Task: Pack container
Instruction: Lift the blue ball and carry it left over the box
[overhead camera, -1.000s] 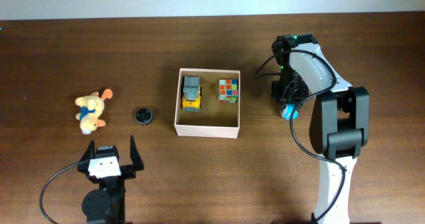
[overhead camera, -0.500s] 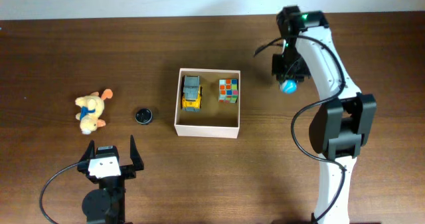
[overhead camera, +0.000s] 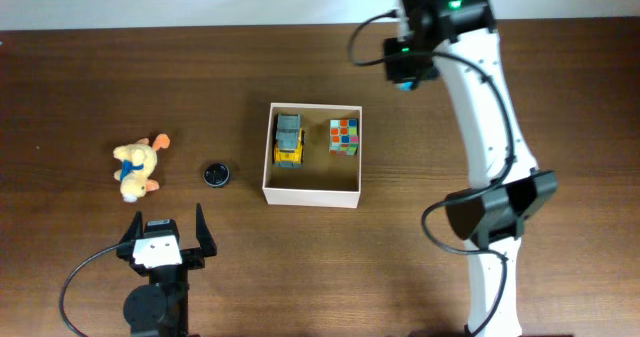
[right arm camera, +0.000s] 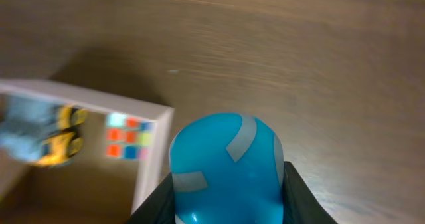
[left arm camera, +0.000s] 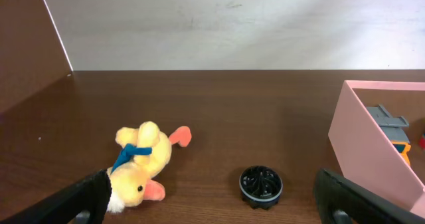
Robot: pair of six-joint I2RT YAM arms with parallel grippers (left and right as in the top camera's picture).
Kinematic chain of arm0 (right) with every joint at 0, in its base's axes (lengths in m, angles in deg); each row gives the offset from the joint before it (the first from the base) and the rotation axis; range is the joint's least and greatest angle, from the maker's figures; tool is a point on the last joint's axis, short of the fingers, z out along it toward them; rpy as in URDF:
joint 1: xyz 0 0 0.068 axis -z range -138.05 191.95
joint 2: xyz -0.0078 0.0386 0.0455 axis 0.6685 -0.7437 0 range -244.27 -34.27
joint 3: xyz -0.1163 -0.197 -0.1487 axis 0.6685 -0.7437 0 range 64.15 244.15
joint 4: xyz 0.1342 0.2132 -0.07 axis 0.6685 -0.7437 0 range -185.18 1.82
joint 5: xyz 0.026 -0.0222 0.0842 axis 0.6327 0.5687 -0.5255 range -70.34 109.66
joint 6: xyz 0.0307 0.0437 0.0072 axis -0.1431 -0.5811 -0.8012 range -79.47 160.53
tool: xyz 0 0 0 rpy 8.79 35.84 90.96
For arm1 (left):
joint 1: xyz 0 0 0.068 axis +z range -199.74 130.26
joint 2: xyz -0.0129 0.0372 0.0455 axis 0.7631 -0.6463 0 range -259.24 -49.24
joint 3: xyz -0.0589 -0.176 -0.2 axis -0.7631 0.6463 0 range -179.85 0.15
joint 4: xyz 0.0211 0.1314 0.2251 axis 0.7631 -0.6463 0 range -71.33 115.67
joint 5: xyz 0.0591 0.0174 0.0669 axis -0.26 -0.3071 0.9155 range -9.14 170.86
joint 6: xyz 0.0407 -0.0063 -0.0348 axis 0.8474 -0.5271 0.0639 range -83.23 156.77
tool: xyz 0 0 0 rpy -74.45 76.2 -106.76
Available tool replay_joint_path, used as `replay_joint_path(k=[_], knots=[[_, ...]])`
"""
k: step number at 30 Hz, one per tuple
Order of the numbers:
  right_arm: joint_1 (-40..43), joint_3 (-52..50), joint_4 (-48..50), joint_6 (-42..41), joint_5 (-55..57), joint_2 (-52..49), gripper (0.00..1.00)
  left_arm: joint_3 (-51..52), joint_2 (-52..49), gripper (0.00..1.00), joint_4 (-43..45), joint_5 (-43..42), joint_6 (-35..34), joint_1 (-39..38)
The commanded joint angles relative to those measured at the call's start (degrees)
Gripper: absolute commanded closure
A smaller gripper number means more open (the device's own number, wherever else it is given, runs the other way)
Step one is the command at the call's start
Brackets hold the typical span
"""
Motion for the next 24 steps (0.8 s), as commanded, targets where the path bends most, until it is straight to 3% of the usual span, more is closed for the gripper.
replay_joint_path(k=[1, 11, 24], knots=[[-4.2, 1.3, -0.1, 2.1, -0.2, 0.7, 0.74, 0.3, 0.5, 0.01, 0.1, -0.7, 0.9, 0.3], [-11.0, -2.1, 3.0, 3.4, 0.1, 0.0, 0.74, 0.3, 0.5, 0.01, 0.1, -0.7, 0.9, 0.3], [-14.1, -18.3, 9.3, 11.1, -2.1, -0.7, 0.76, 0.3, 0.5, 0.01, 0.1, -0.7, 0.9, 0.3]])
